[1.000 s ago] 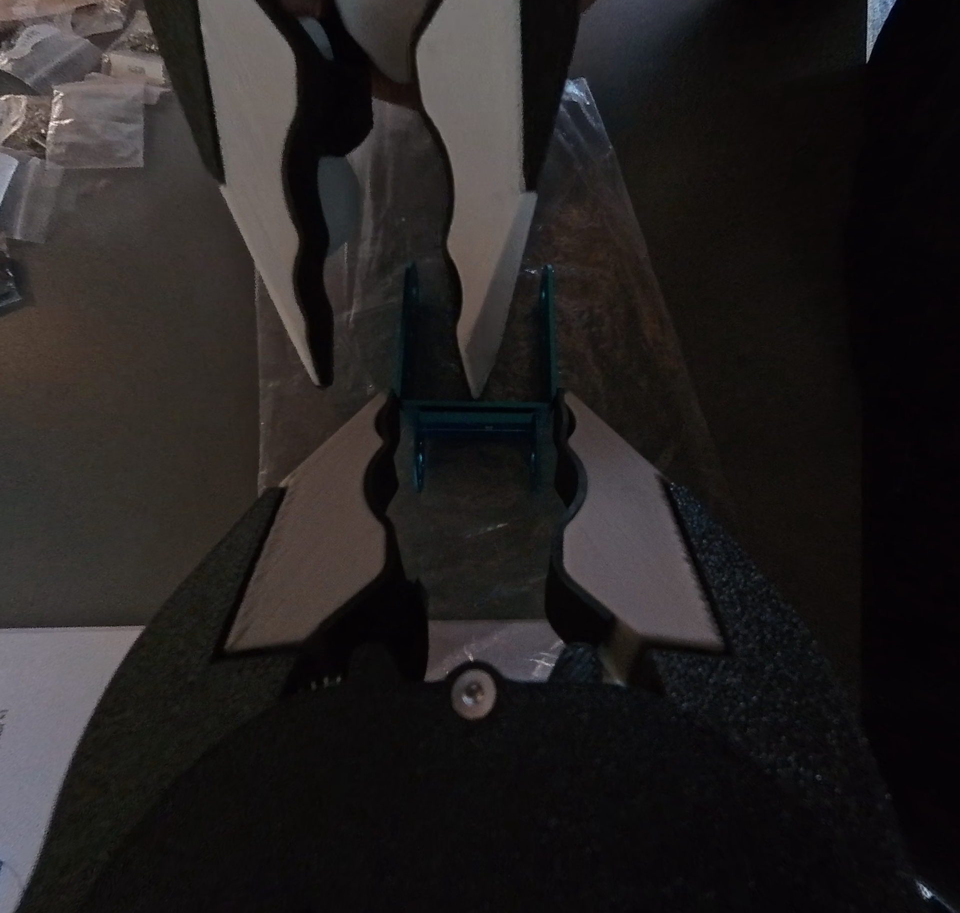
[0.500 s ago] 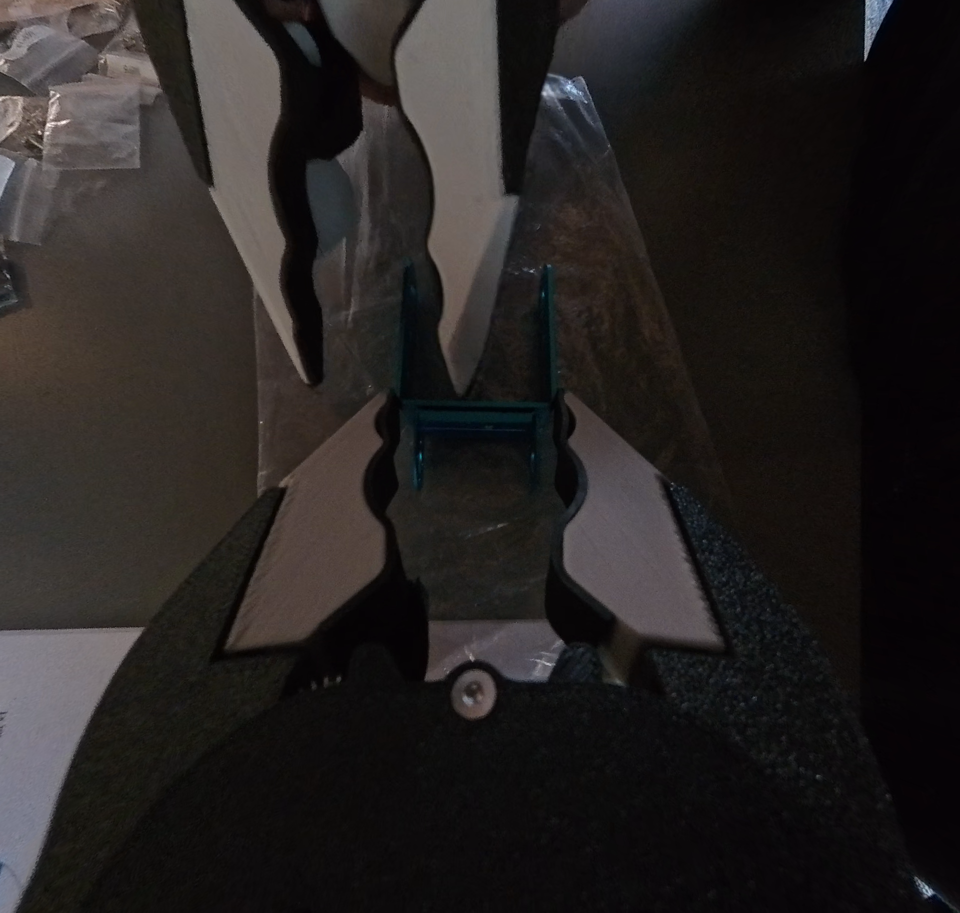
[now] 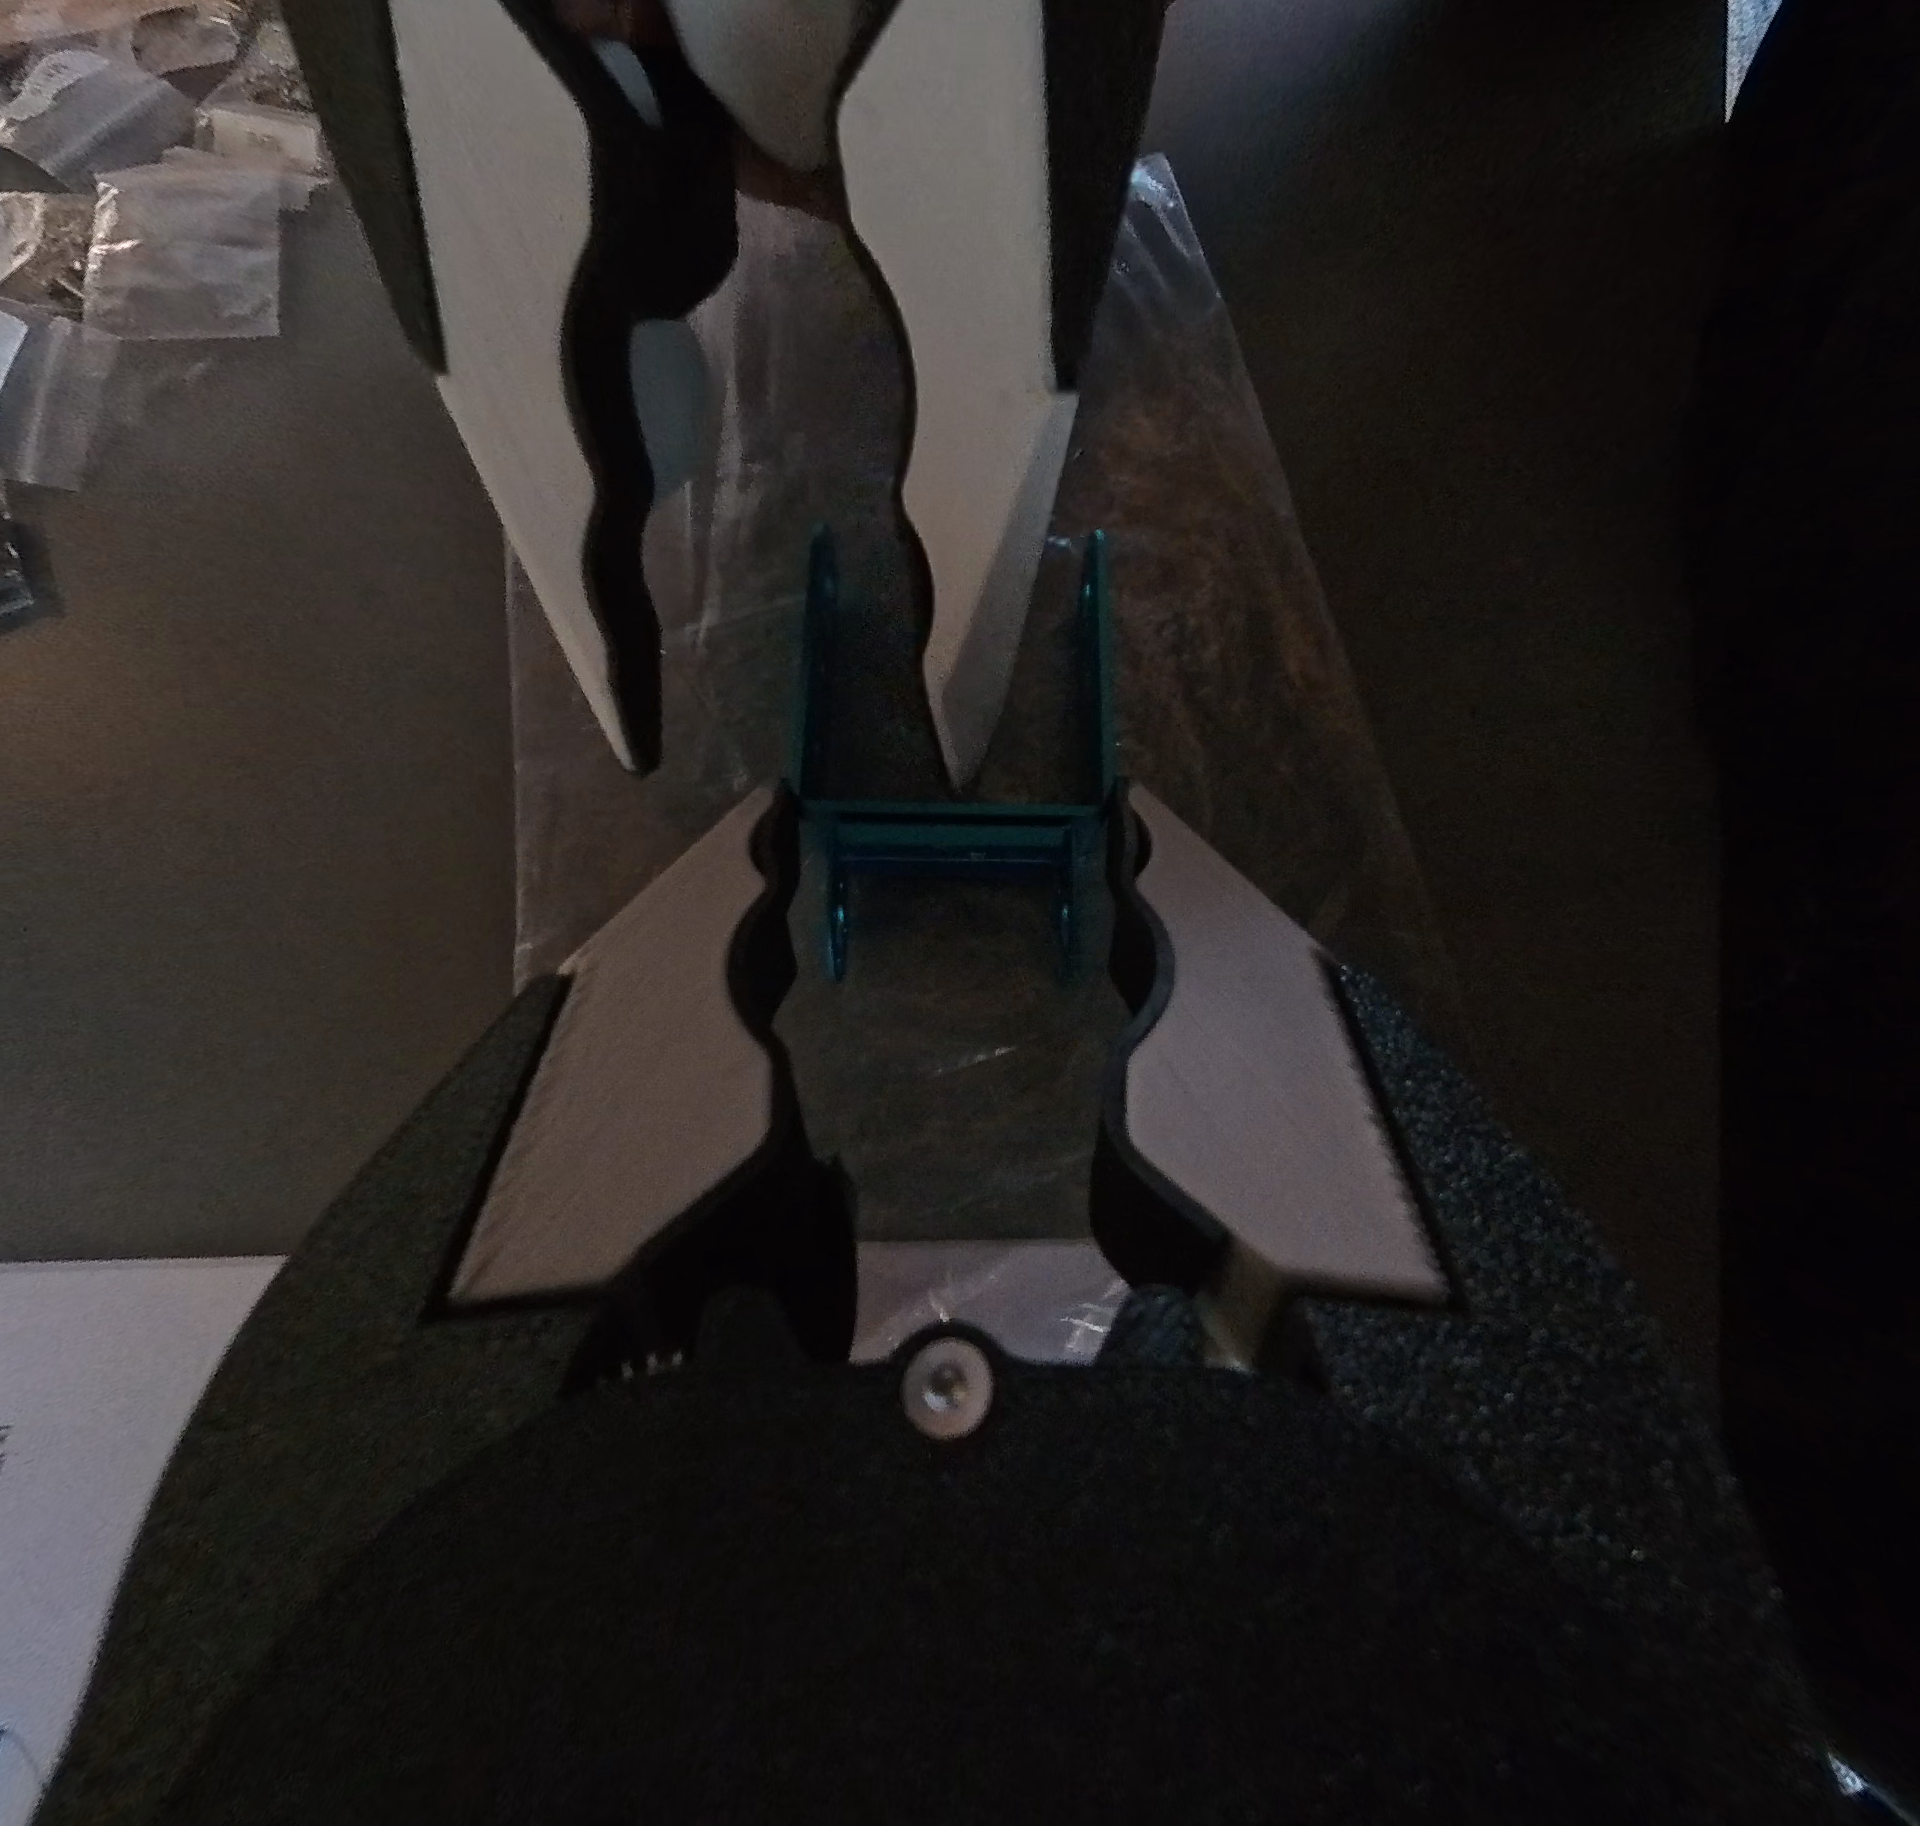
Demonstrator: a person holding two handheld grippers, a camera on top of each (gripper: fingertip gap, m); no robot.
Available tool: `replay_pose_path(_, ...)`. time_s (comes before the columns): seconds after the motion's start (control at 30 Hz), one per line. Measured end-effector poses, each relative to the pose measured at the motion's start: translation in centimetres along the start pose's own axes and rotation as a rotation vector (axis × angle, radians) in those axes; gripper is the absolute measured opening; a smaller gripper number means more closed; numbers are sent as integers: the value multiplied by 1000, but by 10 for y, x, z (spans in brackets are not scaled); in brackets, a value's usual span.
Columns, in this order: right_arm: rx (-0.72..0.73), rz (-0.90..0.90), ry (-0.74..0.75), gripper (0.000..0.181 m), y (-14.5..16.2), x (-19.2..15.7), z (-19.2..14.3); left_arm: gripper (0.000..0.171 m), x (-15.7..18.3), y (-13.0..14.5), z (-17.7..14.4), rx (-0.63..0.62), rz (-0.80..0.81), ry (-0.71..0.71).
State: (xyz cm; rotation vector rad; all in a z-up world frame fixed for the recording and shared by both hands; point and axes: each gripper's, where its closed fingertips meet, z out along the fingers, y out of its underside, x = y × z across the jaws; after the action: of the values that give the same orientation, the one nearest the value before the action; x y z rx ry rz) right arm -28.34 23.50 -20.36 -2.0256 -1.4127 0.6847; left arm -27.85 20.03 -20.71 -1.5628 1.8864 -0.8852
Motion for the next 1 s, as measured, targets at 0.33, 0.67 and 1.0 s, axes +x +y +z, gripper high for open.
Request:
replay_pose_path(0.33, 3, 4, 3, 57, -1, 2, -1, 60, 0, 0, 0, 0, 0, 1)
replay_pose_path(0.67, 16, 31, -1, 57, -3, 5, -3, 60, 0, 0, 0, 0, 1, 1)
replay_pose_path(1.0, 21, 37, 1, 58, -3, 7, -4, 60, 0, 0, 0, 0, 1, 1)
